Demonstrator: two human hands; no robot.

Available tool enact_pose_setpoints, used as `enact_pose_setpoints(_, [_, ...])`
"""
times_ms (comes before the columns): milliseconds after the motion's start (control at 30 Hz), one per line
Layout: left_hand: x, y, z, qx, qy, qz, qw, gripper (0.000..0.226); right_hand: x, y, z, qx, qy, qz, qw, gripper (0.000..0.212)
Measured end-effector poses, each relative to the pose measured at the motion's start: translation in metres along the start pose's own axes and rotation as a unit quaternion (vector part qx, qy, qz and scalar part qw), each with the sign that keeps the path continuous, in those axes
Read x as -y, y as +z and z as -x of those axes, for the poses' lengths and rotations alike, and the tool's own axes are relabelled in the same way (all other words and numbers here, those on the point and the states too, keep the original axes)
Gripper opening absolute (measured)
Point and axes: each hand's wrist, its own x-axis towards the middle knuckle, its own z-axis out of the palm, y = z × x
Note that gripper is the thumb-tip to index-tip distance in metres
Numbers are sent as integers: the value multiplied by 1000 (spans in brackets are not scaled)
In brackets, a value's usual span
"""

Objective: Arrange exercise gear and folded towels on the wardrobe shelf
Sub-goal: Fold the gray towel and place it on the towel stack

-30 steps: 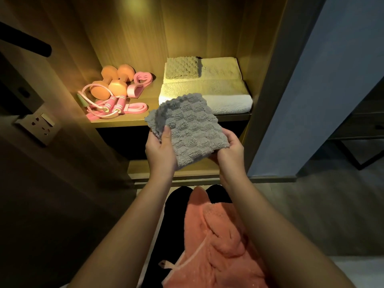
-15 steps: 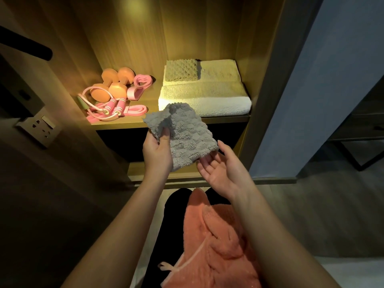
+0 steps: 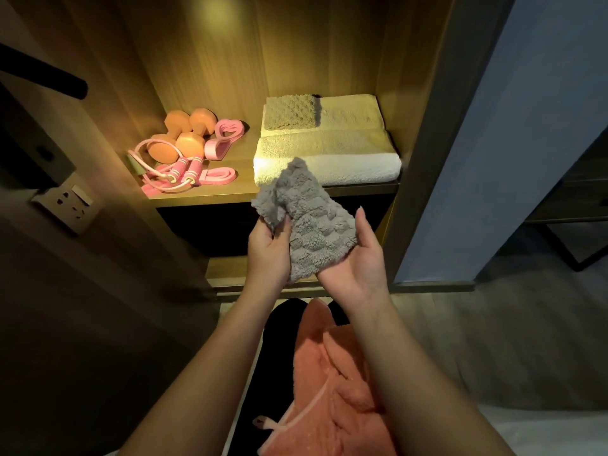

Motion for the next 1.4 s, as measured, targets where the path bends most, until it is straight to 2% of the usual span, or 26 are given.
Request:
enact_pose_setpoints(133, [3, 0, -1, -40, -22, 6, 999, 12, 9, 0, 0, 8, -39, -23, 999, 57])
enact_pose_setpoints(333, [4, 9, 0, -68, -81, 69, 992, 11, 11, 4, 4, 40, -76, -13, 996, 68])
enact_pose_setpoints(433, [4, 8, 0, -79, -98, 69, 990, 10, 11, 4, 5, 26, -71, 0, 997, 63])
enact_pose_setpoints(533, [1, 3, -4, -72, -97, 66, 990, 16, 16, -8, 3, -31, -6, 37, 999, 49])
enact_pose_setpoints(600, [-4, -5, -10, -68, -93, 57, 992, 19, 25, -23, 2, -123, 50, 124, 983, 43])
enact_pose_setpoints(667, [-9, -15, -18, -58, -92, 39, 993, 17, 35, -39, 2, -214, 68, 255, 940, 42])
enact_pose_setpoints(733, [-17, -23, -24, -19, -96, 18, 995, 12, 46, -48, -1, -251, 42, 363, 896, 46])
enact_pose_setpoints(767, [-22, -26, -25, 12, -97, 12, 995, 12, 51, -48, -3, -238, 41, 395, 886, 53])
enact_pose_setpoints(833, [-29, -29, -27, 79, -100, 6, 992, 17, 57, -36, -8, -168, 83, 419, 889, 71])
enact_pose_setpoints(900, [-33, -29, -28, 126, -119, -2, 985, 19, 56, -20, -12, -107, 116, 413, 897, 71])
enact_pose_setpoints(967, [-35, -29, -28, 130, -147, -21, 980, 15, 51, -12, -17, -89, 79, 420, 900, 50])
enact_pose_setpoints(1067, [-33, -31, -26, 95, -168, -50, 980, 19, 43, -11, -21, -84, -47, 478, 873, 24])
enact_pose_setpoints(1133, [-29, -30, -23, 68, -124, -74, 987, 24, 37, -12, -19, -74, -108, 514, 848, 19])
enact_pose_setpoints(1200, [-24, -25, -21, 25, -64, -105, 992, 22, 33, -12, -18, -76, -167, 564, 805, 20])
enact_pose_setpoints(1267, [-21, -18, -18, -16, -39, -114, 993, 18, 30, -10, -18, -87, -218, 596, 768, 23])
enact_pose_setpoints(1333, [-21, -12, -17, -22, -39, -93, 995, 15, 30, -9, -19, -92, -246, 596, 759, 22])
enact_pose_setpoints(1400, [-22, -9, -17, 1, -34, -62, 998, 13, 32, -7, -20, -84, -249, 579, 772, 15])
